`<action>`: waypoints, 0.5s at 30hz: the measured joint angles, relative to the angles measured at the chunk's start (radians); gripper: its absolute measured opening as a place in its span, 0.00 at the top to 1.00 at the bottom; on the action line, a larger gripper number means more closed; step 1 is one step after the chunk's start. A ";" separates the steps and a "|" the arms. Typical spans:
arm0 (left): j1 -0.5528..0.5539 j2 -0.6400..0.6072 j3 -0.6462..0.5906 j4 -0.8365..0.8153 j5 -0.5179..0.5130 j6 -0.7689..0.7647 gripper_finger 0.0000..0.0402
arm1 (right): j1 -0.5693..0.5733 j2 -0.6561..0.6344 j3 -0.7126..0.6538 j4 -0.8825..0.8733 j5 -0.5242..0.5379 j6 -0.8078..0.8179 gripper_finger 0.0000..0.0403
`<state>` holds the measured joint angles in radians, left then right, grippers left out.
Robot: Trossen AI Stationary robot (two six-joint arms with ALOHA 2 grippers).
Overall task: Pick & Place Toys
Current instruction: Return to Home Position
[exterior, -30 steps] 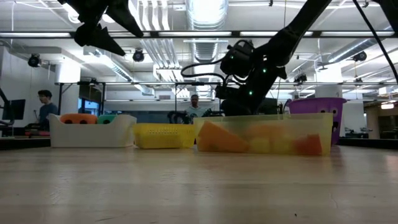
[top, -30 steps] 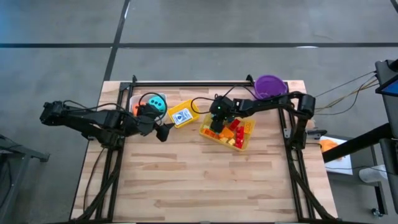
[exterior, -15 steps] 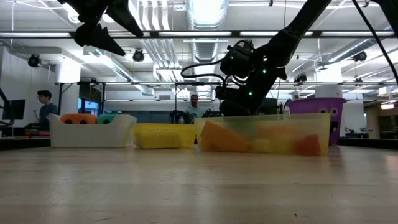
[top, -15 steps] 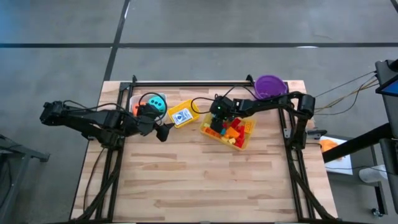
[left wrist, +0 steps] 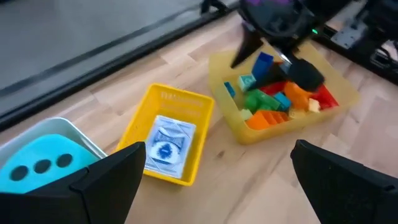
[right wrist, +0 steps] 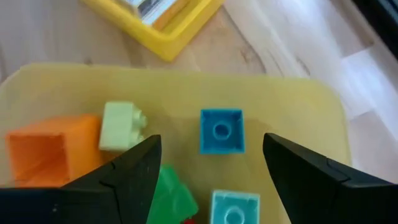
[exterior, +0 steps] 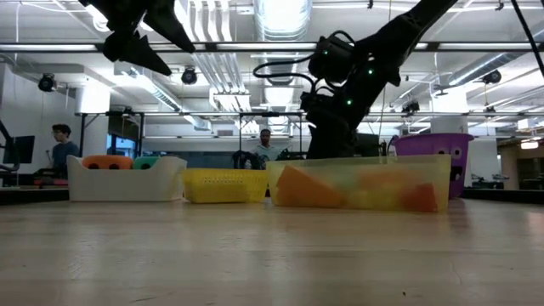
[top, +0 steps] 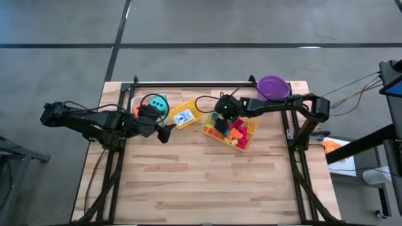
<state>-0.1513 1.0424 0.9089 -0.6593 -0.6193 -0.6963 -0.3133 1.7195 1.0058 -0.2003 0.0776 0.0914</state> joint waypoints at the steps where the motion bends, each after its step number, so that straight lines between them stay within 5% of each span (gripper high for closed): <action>1: 0.000 0.000 0.000 0.000 -0.013 0.001 0.01 | 0.004 -0.006 0.000 -0.013 0.000 0.005 0.31; 8: -0.010 -0.051 -0.042 0.038 -0.193 0.019 0.01 | 0.092 -0.135 -0.030 0.027 0.003 0.013 0.31; 15: -0.029 -0.228 -0.316 0.369 -0.041 0.168 0.01 | 0.236 -0.463 -0.253 0.230 0.005 0.089 0.31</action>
<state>-0.1801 0.8141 0.5925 -0.2899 -0.6606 -0.5284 -0.0768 1.2563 0.7526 0.0301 0.0829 0.1802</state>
